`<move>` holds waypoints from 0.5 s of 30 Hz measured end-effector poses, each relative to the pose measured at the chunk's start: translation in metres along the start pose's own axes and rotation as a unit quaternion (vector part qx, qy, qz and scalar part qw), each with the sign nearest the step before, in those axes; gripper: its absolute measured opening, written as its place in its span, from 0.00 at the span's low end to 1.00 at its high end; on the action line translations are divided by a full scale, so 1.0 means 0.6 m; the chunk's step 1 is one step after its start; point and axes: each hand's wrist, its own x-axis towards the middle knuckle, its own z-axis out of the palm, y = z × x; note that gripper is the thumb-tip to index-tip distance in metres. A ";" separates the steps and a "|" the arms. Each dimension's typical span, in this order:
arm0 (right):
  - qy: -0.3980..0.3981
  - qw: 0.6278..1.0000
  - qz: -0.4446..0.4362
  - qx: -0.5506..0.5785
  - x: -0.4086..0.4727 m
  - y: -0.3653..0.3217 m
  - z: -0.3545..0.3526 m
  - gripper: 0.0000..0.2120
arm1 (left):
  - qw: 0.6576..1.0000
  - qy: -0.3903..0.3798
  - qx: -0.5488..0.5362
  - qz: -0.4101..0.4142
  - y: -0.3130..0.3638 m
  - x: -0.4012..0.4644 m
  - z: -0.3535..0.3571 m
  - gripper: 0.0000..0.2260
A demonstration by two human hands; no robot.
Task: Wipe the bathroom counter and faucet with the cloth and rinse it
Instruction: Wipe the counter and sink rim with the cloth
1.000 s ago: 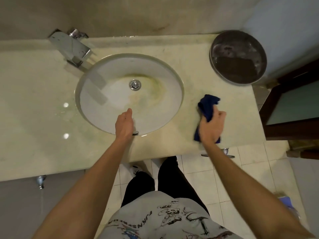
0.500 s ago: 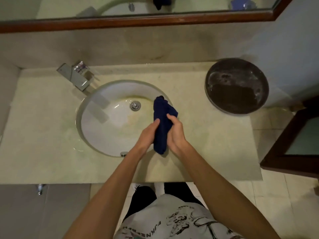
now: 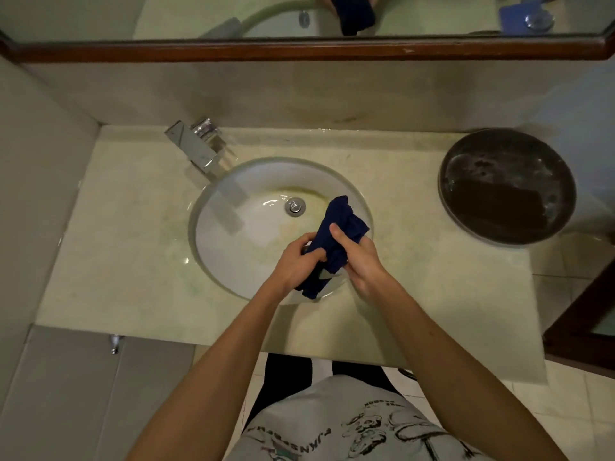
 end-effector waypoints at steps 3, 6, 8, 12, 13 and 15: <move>0.015 0.999 -0.013 -0.044 0.003 0.007 0.035 0.14 | 0.997 -0.033 -0.053 -0.044 -0.001 0.006 -0.053 0.09; 0.035 0.996 -0.035 -0.077 0.003 0.013 0.061 0.16 | 0.995 -0.078 -0.045 -0.051 -0.006 0.014 -0.095 0.08; 0.045 0.992 -0.036 -0.108 0.006 0.012 0.080 0.15 | 0.997 -0.074 -0.021 -0.013 -0.008 0.015 -0.114 0.10; 0.134 0.963 -0.005 -0.235 0.015 -0.008 0.123 0.43 | 0.985 0.015 0.131 0.111 -0.006 0.017 -0.130 0.11; 0.131 0.962 0.000 -0.240 0.015 -0.009 0.134 0.51 | 0.972 0.046 0.188 0.133 -0.004 0.017 -0.129 0.14; 0.071 0.974 -0.005 -0.214 0.008 -0.015 0.173 0.45 | 0.946 0.099 0.266 0.159 0.004 0.011 -0.121 0.18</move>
